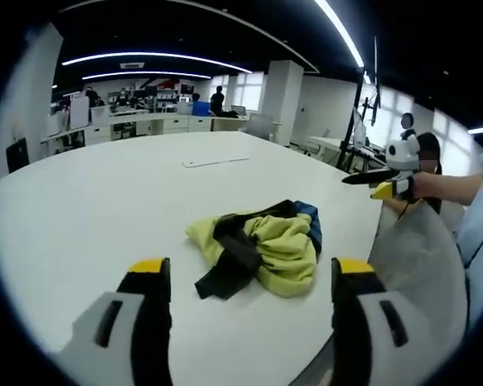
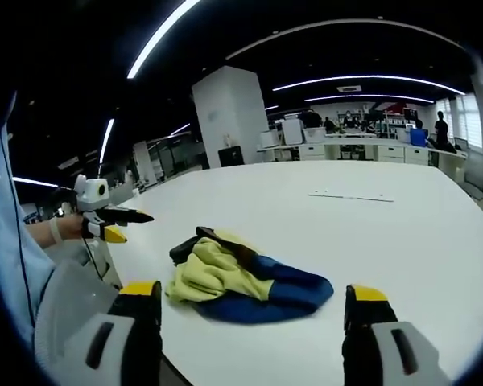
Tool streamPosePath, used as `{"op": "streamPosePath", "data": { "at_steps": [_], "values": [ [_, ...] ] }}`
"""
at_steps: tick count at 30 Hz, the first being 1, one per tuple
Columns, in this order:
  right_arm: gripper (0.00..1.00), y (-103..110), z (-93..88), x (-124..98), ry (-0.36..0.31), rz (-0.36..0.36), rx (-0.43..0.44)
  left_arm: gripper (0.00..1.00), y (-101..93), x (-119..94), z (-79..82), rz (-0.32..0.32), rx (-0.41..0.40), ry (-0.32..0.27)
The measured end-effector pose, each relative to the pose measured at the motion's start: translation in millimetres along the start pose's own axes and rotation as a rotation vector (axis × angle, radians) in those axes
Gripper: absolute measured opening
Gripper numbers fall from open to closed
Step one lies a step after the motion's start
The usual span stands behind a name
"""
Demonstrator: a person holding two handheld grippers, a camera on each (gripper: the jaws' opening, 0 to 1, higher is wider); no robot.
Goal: Fold the garment on the visible template until the final outline fits inside the template.
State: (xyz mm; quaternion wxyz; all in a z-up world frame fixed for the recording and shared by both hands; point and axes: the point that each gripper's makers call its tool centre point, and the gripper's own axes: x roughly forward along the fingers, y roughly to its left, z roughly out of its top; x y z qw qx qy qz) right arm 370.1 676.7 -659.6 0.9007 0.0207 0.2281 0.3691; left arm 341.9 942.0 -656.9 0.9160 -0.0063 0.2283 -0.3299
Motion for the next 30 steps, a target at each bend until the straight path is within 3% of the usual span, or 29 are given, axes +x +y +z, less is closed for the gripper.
{"op": "streamPosePath", "data": {
  "at_steps": [13, 25, 30],
  "values": [
    [0.91, 0.9, -0.2, -0.8, 0.005, 0.003, -0.007, 0.65, -3.0, 1.3, -0.3, -0.02, -0.004, 0.002],
    [0.87, -0.1, -11.8, -5.6, 0.026, -0.02, 0.009, 0.5, -4.1, 11.8, -3.3, -0.05, -0.03, 0.013],
    [0.87, -0.4, -9.5, -4.5, 0.022, -0.017, 0.017, 0.52, -2.9, 14.1, -5.4, -0.047, -0.047, 0.016]
  ]
}}
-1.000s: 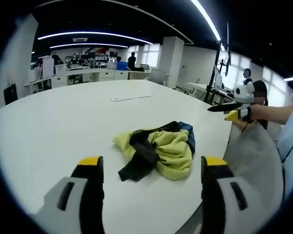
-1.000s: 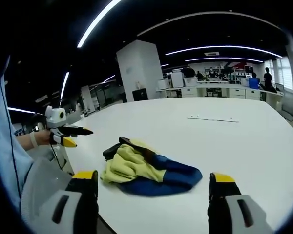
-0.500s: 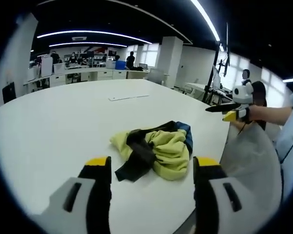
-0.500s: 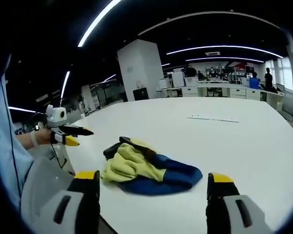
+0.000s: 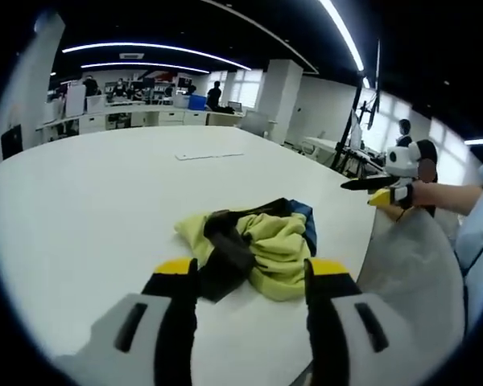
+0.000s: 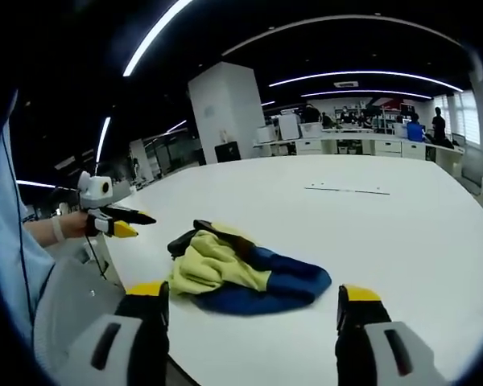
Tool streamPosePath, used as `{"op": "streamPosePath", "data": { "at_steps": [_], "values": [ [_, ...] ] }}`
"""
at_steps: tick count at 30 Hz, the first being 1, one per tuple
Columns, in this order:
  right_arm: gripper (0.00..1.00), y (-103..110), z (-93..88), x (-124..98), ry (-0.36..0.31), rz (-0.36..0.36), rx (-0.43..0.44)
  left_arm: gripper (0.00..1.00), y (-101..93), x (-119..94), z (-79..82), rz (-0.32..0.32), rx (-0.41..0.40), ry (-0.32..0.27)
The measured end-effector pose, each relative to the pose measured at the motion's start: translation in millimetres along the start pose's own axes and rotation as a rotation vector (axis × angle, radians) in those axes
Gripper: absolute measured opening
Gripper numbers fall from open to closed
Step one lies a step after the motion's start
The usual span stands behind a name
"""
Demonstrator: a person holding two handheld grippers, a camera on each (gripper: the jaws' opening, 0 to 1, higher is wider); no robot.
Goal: Fold the garment on the visible template until the final outline fits inside the template.
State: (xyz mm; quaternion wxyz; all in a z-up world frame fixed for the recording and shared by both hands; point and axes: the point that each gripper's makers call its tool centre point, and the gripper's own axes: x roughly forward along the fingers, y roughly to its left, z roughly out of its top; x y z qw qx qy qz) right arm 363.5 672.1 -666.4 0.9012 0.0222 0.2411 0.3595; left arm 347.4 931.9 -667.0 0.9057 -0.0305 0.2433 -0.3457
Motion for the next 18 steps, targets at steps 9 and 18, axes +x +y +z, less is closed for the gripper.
{"op": "streamPosePath", "data": {
  "at_steps": [9, 18],
  "values": [
    [0.86, -8.6, -3.6, 4.7, 0.031, 0.006, -0.004, 0.49, 9.6, 5.8, -0.9, 0.012, -0.03, 0.003],
    [0.85, -22.4, -2.3, 17.1, 0.07, 0.02, -0.025, 0.4, 16.4, 21.1, -3.1, 0.005, -0.068, 0.02]
  ]
}}
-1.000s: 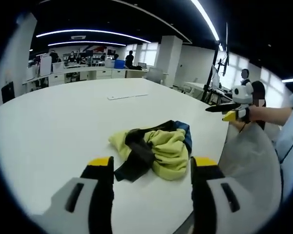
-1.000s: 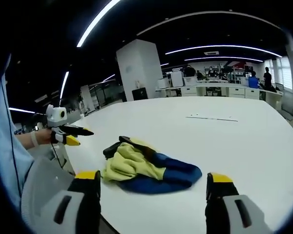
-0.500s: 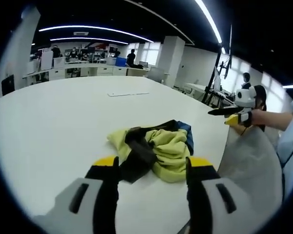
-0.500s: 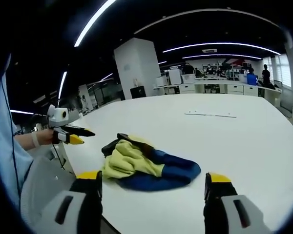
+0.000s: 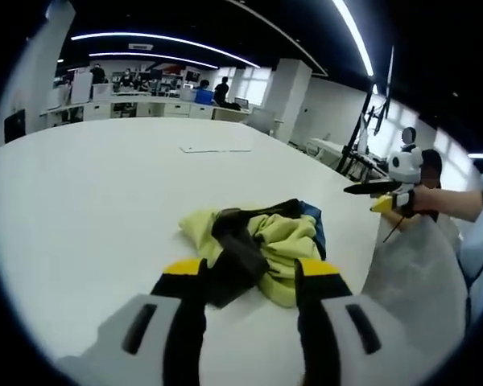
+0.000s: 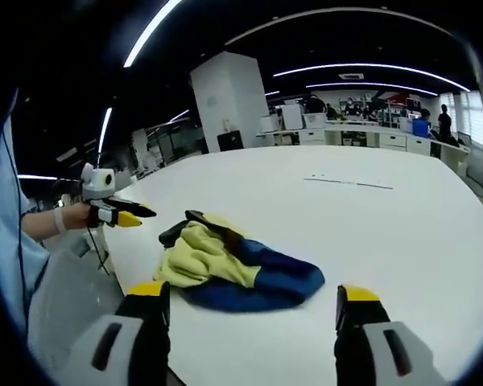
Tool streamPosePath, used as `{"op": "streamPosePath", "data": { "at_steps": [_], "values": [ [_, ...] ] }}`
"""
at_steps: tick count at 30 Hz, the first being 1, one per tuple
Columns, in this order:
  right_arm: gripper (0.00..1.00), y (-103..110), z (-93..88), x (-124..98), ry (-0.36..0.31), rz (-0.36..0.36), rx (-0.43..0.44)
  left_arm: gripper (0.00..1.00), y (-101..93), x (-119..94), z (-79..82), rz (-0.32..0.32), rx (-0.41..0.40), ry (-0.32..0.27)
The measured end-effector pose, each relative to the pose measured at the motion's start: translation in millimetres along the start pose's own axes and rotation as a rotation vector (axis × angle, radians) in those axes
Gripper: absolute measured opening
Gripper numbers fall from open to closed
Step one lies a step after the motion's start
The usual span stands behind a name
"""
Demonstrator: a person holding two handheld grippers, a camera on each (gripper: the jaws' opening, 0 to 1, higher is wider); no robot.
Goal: Fold the garment on the visible template until the final outline fits inside the template.
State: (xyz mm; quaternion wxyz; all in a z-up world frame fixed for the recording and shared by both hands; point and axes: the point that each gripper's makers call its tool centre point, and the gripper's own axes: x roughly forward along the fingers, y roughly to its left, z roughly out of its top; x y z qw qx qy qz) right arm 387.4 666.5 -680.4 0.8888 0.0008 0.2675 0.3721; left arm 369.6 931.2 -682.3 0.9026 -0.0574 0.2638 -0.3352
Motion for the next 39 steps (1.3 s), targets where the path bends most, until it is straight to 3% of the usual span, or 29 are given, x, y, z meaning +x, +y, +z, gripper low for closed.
{"op": "streamPosePath", "data": {
  "at_steps": [17, 22, 26, 30, 39],
  "values": [
    [0.7, -8.2, 11.7, 34.6, 0.033, 0.03, -0.075, 0.26, 0.9, 20.1, -12.7, -0.03, -0.066, 0.041],
    [0.58, -11.3, 9.1, 41.9, 0.07, 0.035, -0.123, 0.23, 2.8, 23.5, -16.4, -0.028, -0.091, 0.056],
    [0.4, -12.2, 9.8, 49.7, 0.084, 0.037, -0.158, 0.23, 2.4, 25.0, -19.0, -0.03, -0.109, 0.059],
    [0.28, -15.3, 7.5, 59.7, 0.123, 0.034, -0.21, 0.21, 3.3, 27.4, -24.5, -0.028, -0.134, 0.072],
    [0.18, -7.7, 3.8, 79.0, 0.187, 0.081, -0.355, 0.17, 5.6, 32.5, -26.6, -0.03, -0.155, 0.079]
  ]
}}
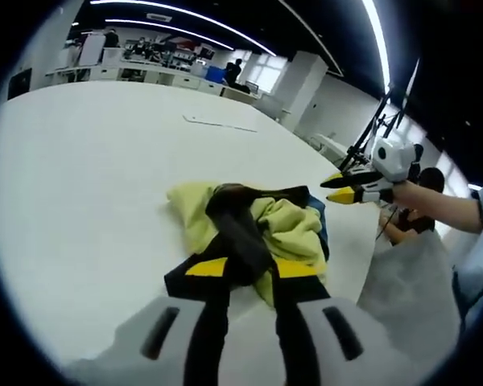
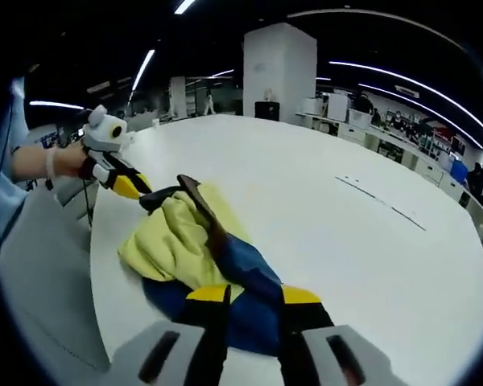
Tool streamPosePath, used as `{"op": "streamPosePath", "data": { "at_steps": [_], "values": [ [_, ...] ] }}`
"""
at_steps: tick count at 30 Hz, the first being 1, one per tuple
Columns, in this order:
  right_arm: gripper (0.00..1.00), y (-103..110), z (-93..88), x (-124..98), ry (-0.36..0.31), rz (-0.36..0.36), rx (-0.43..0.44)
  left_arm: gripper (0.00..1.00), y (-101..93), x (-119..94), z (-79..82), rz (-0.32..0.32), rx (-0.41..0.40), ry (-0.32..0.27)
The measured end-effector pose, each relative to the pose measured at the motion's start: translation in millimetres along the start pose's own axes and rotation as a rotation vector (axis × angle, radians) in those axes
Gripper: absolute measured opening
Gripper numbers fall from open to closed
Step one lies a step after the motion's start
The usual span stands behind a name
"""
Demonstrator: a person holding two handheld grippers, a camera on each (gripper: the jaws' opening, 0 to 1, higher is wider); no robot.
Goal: Fold the garment on the visible template until the final outline fits inside the template.
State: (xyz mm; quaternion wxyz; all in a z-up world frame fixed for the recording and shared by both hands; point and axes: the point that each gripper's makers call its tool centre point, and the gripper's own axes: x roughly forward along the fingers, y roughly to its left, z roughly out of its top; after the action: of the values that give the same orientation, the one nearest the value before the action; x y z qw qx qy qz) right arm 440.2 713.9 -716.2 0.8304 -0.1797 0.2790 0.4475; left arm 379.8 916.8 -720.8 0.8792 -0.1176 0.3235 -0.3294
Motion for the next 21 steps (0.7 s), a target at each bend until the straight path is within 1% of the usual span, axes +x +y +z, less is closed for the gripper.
{"op": "streamPosePath", "data": {
  "at_steps": [3, 4, 7, 9, 10, 12, 18, 19, 21],
  "values": [
    [0.18, 4.7, 2.3, 4.8, 0.005, 0.024, -0.024, 0.16, 1.0, 2.9, -1.3, 0.0, -0.007, 0.006],
    [0.17, 5.8, 1.8, 7.0, 0.011, 0.035, -0.045, 0.16, 0.8, 3.6, -1.8, 0.0, -0.01, 0.008],
    [0.16, 3.0, -2.3, 10.4, 0.053, 0.031, -0.117, 0.13, -1.7, 5.3, -1.4, -0.011, -0.016, 0.007],
    [0.15, 4.0, -0.8, 12.2, 0.057, 0.038, -0.138, 0.11, -4.0, 6.8, -1.1, -0.021, -0.023, 0.008],
    [0.15, 5.4, 0.8, 13.2, 0.06, 0.051, -0.173, 0.11, -4.4, 7.3, -1.0, -0.023, -0.024, 0.008],
    [0.13, 6.8, 2.0, 15.4, 0.071, 0.061, -0.215, 0.11, -4.6, 8.2, -1.0, -0.023, -0.022, 0.009],
    [0.13, 7.6, 3.0, 24.1, 0.092, 0.078, -0.259, 0.05, -5.9, 9.8, -1.5, -0.034, -0.038, 0.01],
    [0.12, 7.8, 5.0, 24.8, 0.093, 0.081, -0.295, 0.04, -5.9, 9.8, -1.3, -0.033, -0.039, 0.009],
    [0.12, 9.4, 7.8, 25.5, 0.094, 0.091, -0.327, 0.02, -6.5, 9.5, -1.2, -0.036, -0.042, 0.008]
  ]
}}
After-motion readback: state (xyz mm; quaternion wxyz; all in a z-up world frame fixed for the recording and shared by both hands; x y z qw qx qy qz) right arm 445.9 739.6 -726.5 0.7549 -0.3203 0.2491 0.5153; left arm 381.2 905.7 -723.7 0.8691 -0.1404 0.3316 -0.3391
